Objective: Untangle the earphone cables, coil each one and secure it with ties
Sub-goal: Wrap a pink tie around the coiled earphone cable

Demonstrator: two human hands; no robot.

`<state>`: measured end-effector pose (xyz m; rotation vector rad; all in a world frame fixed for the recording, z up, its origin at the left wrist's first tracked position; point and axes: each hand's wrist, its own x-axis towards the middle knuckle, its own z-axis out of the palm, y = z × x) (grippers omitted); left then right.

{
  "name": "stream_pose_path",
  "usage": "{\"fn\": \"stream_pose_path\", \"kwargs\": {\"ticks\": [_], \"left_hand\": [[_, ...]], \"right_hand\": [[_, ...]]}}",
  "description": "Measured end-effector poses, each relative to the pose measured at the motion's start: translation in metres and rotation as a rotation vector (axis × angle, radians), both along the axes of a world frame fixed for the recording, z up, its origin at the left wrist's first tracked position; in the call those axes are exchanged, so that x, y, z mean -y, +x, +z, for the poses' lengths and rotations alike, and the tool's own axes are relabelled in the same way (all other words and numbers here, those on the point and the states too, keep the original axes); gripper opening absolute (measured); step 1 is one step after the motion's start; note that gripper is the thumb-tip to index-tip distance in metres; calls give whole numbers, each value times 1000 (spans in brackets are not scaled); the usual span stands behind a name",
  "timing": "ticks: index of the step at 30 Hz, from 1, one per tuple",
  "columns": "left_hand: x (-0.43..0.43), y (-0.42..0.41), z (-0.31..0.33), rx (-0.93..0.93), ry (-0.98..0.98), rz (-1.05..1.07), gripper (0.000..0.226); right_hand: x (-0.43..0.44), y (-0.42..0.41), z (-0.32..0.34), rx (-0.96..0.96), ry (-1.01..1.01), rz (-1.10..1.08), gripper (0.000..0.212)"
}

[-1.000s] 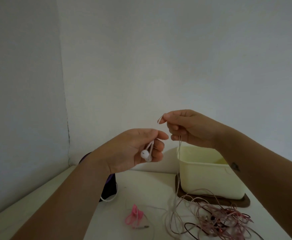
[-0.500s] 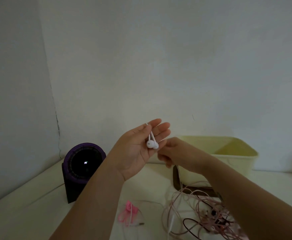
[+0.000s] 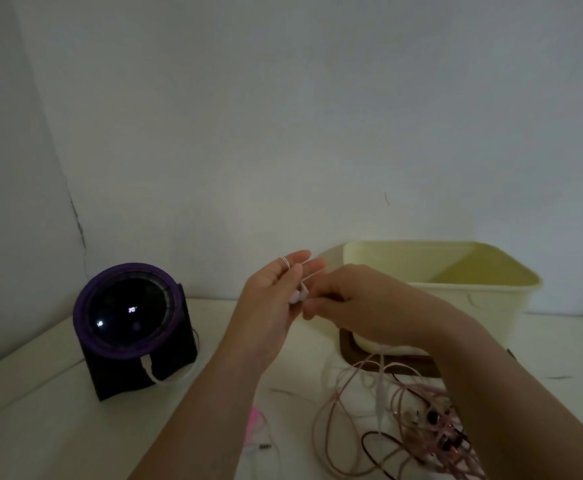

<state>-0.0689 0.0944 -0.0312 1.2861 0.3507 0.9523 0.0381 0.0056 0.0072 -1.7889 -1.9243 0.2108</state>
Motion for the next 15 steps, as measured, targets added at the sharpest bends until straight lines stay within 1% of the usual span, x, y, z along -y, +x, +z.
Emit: {"fn": "stream_pose_path", "kwargs": {"ticks": [2,4,8,11,12,15], "left_hand": [[-1,7,-7,-73,72,44,21],[-3,12,-11,-114,110,44,21],[-3,16,-11,-135,117,-78,24],[2,15,-9,-156,91,-201,28],[3,14,-8,-171,101,-229,27],[4,12,-7,-206,145,-280,35]], "right_hand": [[-1,4,-1,-24,29,-10,24],[-1,9,-3,-44,57,-35,24],[-1,20,-3,-89,153,-99,28],[3,26,2,-148,214,-117,20],[5,28,3,-158,219,-111,19],[11,32,5,-161,228,-98,19]]}}
